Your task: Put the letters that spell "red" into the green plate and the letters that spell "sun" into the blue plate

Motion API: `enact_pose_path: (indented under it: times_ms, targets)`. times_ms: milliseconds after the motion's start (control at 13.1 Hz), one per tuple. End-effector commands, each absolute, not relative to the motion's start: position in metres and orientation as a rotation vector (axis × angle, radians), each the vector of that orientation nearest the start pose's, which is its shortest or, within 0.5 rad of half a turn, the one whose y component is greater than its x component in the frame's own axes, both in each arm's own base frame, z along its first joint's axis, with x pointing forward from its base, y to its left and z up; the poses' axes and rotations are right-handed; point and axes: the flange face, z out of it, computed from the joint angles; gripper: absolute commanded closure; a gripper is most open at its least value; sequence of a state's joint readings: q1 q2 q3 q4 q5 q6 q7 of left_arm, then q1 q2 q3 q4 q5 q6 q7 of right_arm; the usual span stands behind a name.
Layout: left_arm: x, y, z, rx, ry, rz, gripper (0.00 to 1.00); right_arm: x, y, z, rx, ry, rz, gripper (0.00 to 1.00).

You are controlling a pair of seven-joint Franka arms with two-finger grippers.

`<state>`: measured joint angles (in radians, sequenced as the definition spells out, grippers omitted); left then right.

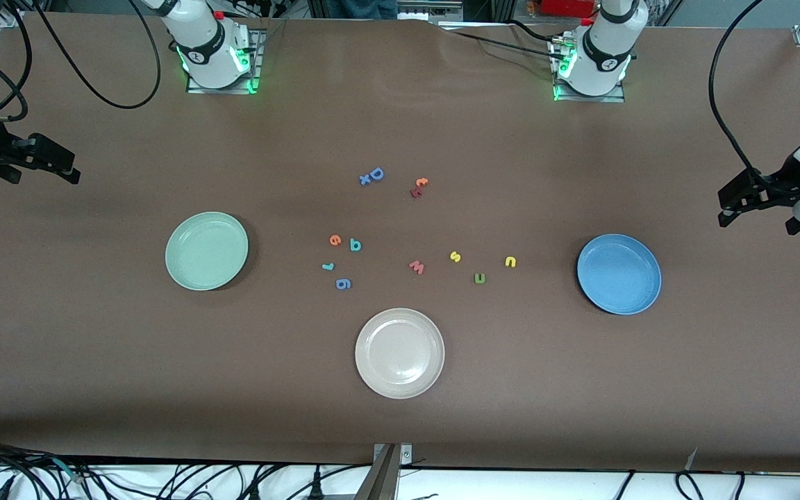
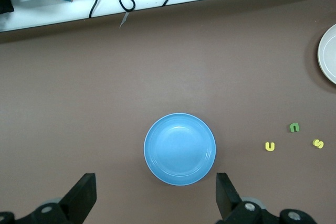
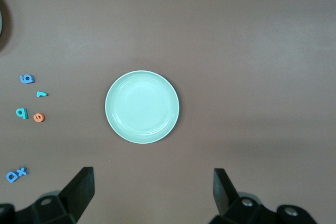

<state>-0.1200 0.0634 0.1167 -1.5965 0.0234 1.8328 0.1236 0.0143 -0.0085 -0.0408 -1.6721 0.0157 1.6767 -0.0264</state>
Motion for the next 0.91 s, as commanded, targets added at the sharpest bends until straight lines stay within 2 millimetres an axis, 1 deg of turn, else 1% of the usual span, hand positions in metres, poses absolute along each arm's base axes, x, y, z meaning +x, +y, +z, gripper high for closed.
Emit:
enact_pose_path:
  times_ms: [0, 381, 838]
  targets:
    - [0.5992, -0.0029, 0.6064, -3.116, 0.225, -0.267, 0.0, 0.5605, -0.0132, 0.597, -3.145, -0.017, -0.017, 0.0]
    - [0.5974, -0.0065, 0.6086, -3.118, 0.238, -0.253, 0.0, 0.5605, -0.0131, 0.597, -3.143, -0.017, -0.017, 0.0]
    - [0.5972, -0.0056, 0.607, -3.118, 0.238, -0.246, 0.0, 0.5605, -0.0132, 0.597, -3.145, -0.017, -0.017, 0.0]
